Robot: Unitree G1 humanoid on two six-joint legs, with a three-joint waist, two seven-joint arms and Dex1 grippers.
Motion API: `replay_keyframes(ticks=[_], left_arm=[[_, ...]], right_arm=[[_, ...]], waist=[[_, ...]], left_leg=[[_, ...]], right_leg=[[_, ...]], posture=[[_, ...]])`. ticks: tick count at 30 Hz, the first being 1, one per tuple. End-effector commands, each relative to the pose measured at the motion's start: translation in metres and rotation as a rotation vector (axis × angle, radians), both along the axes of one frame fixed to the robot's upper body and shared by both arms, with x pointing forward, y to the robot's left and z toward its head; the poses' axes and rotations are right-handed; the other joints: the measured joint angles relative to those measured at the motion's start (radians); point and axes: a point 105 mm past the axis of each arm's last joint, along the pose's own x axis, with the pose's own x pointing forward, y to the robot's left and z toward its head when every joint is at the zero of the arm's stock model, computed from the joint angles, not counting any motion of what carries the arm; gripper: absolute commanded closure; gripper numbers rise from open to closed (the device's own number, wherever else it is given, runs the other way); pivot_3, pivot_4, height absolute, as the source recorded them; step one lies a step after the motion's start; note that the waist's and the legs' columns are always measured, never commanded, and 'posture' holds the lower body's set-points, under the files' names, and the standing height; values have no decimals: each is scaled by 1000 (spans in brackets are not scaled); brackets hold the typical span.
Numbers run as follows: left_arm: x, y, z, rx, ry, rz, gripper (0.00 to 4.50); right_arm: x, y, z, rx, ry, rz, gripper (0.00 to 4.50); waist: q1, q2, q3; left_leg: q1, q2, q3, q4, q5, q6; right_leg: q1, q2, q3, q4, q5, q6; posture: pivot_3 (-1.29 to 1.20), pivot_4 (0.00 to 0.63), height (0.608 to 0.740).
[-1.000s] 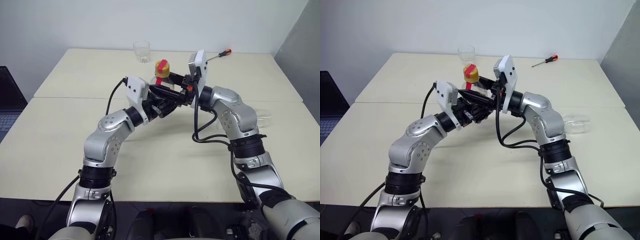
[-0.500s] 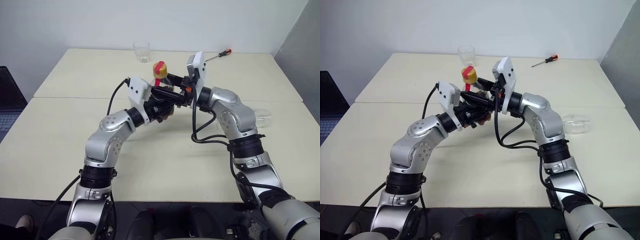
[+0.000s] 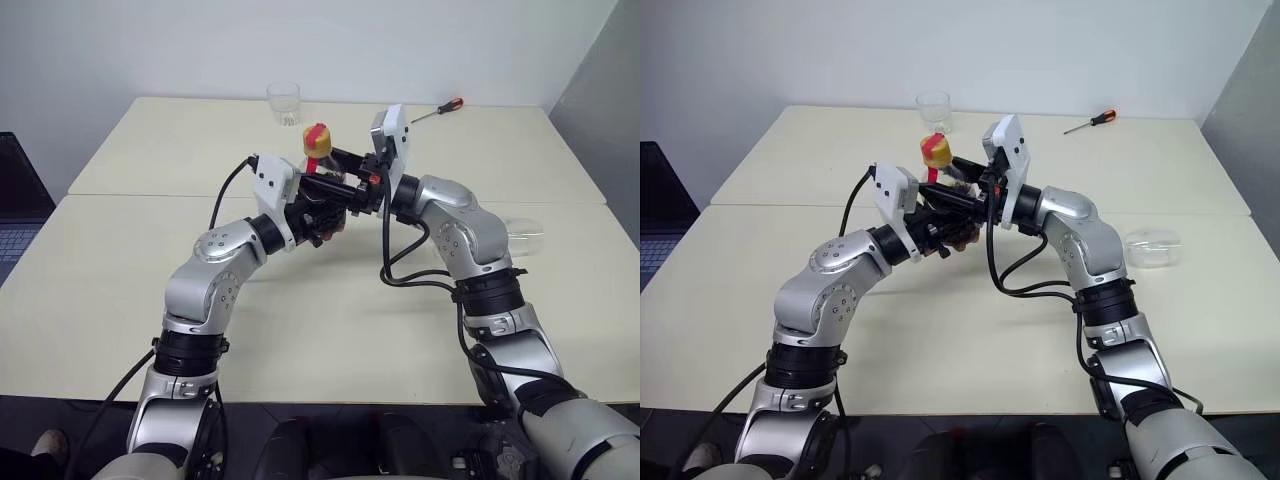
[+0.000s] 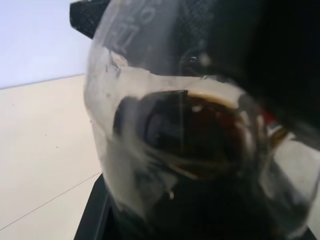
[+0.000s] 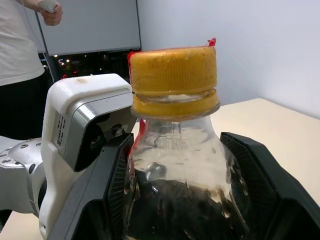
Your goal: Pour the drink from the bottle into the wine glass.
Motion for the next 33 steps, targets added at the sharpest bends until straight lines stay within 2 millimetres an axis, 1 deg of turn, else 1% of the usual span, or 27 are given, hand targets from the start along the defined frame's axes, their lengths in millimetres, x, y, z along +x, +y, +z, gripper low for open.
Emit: replay_keyframes(ticks=[1, 5, 6, 13, 19, 22, 27, 30, 33], left_arm=[[-3, 4, 18, -6, -63, 0, 2847], [-3, 5, 18, -3, -65, -2, 2847], [-3, 5, 18, -2, -65, -3, 2847], [-7, 10, 14, 10, -59, -14, 2847], [-19, 25, 6, 9, -23, -47, 2847], [-22, 29, 4, 10, -15, -48, 2847], [-20, 28, 3, 14, -22, -41, 2847], [-21, 27, 3, 31, -36, -58, 2847], [-19, 27, 2, 39, -42, -62, 2847]], right_arm=[[-17, 2, 22, 46, -56, 95, 1570], [-21, 1, 21, 43, -36, 132, 282], [-21, 0, 21, 42, -38, 130, 60], [-25, -8, 26, 48, -22, 136, 60], [-28, -22, 31, 39, -21, 120, 60], [-29, -25, 33, 34, -21, 111, 60], [-31, -24, 36, 38, -29, 106, 60], [-30, -18, 38, 43, -40, 104, 60], [-27, -12, 40, 43, -54, 92, 60]], waist=[[0, 0, 0], [0, 0, 0], [0, 0, 0], [-1, 1, 0], [-1, 1, 1], [0, 1, 1], [0, 1, 1], [0, 1, 1], [-1, 1, 1]], left_leg=[[0, 0, 0, 0, 0, 0], [0, 0, 0, 0, 0, 0], [0, 0, 0, 0, 0, 0], [0, 0, 0, 0, 0, 0], [-1, 0, 0, -1, 0, 0], [-4, 0, -1, 0, 0, 0], [-6, 0, -1, 1, 0, 0], [-9, 0, -1, 1, 0, 0], [-14, 1, 1, 1, 1, 0]], right_leg=[[0, 0, 0, 0, 0, 0], [0, 0, 0, 0, 0, 0], [0, 0, 0, 0, 0, 0], [0, 0, 0, 0, 0, 0], [-1, 0, 0, 0, 0, 0], [-3, 0, -1, 0, 0, 0], [-5, 0, -1, 0, 0, 0], [-8, 0, -1, 0, 0, 0], [-15, 0, 0, 2, 1, -1]], posture=[[0, 150, 740], [0, 150, 740], [0, 150, 740], [0, 150, 740], [0, 150, 740], [0, 150, 740], [0, 150, 740], [0, 150, 740], [0, 150, 740]])
